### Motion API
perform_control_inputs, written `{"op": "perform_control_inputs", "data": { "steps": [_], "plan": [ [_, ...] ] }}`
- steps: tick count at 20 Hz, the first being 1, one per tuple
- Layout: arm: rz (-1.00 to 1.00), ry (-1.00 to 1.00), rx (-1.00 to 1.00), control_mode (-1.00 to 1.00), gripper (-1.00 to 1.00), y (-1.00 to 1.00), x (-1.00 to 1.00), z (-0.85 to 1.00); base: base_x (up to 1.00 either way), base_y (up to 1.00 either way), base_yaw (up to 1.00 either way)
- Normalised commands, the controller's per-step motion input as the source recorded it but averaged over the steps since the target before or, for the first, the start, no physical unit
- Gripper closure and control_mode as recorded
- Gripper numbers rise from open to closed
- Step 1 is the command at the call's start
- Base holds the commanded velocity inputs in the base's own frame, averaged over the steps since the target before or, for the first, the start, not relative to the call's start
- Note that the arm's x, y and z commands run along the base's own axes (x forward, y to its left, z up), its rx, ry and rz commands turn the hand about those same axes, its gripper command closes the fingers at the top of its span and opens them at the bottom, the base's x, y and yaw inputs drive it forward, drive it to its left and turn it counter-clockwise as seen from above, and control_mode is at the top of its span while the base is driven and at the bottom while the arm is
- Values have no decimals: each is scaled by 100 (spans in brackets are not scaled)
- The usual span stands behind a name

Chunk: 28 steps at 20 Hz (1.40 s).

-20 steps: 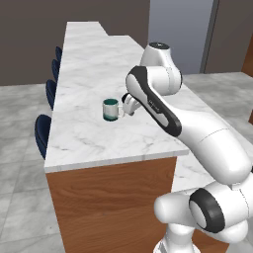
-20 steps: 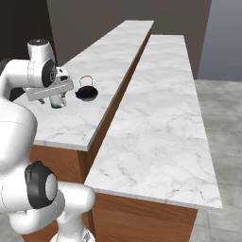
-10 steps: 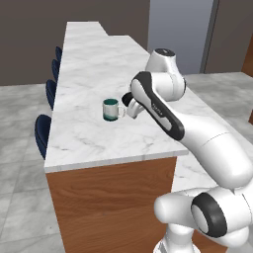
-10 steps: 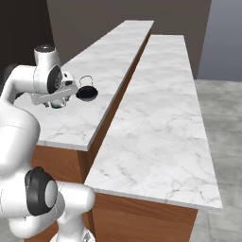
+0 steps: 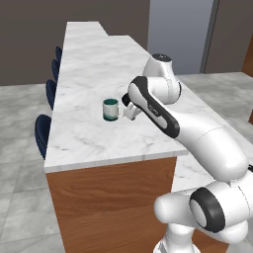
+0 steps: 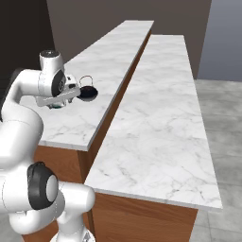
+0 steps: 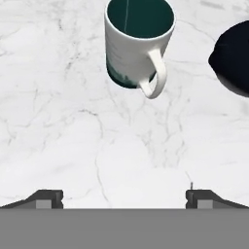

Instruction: Pick the teapot and mug and place them in the sink. Then turn on the water.

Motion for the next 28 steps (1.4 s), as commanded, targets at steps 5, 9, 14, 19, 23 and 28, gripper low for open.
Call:
{"op": "perform_control_inputs", "data": {
  "steps": [5,9,14,19,23,28],
  "plan": [
    [0,0,0,-100,-100,4,6,-1,0,0,0],
    [0,0,0,-100,-100,20,18,0,0,0,0],
    [0,0,0,-100,-100,20,19,0,0,0,0],
    [0,0,0,-100,-100,11,22,0,0,0,0],
    [1,0,0,-100,-100,3,11,0,0,0,0],
    [0,0,0,-100,-100,0,10,0,0,0,0]
  ]
}}
